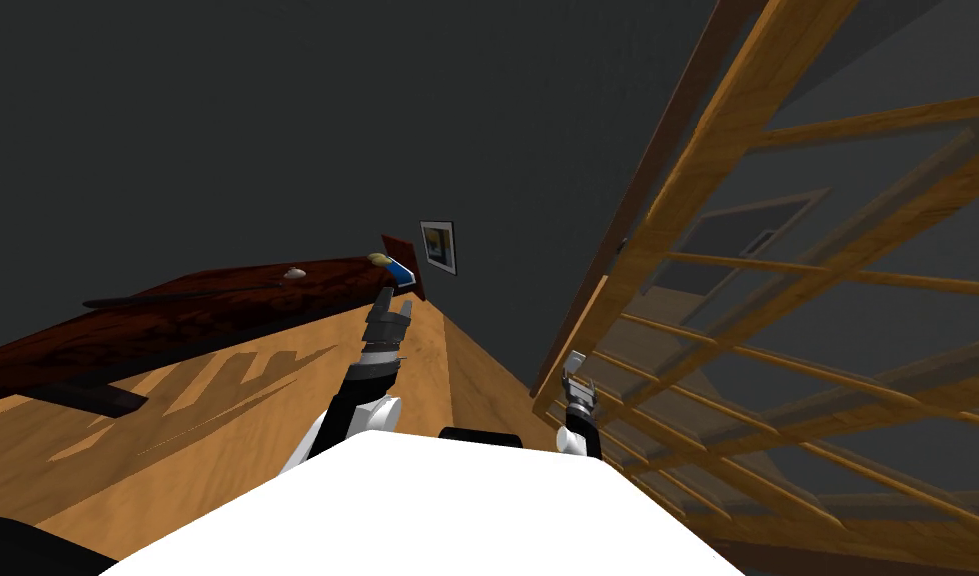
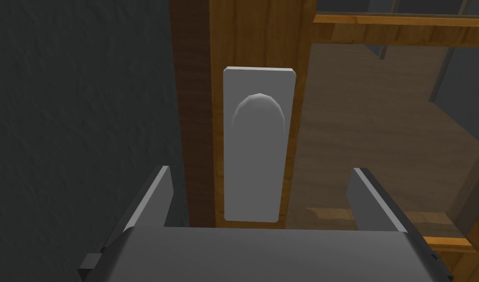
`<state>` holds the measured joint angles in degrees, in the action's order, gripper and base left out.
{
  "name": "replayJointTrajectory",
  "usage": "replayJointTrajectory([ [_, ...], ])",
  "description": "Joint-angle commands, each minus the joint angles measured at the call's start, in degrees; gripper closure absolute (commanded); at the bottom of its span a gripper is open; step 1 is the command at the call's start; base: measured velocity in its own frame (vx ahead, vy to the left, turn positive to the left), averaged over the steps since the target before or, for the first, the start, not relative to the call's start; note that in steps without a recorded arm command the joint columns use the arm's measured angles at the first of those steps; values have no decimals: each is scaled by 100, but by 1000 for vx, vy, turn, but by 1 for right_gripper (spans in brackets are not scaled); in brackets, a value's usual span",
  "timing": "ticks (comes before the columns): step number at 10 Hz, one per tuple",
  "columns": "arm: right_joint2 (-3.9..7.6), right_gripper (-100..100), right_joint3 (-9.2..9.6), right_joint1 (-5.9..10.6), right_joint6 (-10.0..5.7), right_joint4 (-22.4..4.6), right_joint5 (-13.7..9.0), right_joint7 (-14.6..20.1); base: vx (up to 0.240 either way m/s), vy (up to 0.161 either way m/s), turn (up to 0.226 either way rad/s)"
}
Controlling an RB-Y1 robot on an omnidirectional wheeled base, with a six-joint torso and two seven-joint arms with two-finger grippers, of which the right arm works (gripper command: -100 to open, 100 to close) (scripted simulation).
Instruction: Pull the door open
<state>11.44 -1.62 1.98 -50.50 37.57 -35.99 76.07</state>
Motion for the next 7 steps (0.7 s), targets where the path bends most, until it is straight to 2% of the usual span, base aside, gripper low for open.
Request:
replayJointTrajectory([
  [1,108,-100,11,2,-68,-141,1,172,135,-32,37],
  [5,502,-100,23,-185,-118,-239,-20,635,173,-11,48],
  [6,502,-100,23,-185,-118,-239,-20,635,147,-6,13],
  [7,483,-100,11,-232,-58,-119,-27,571,52,3,-12],
])
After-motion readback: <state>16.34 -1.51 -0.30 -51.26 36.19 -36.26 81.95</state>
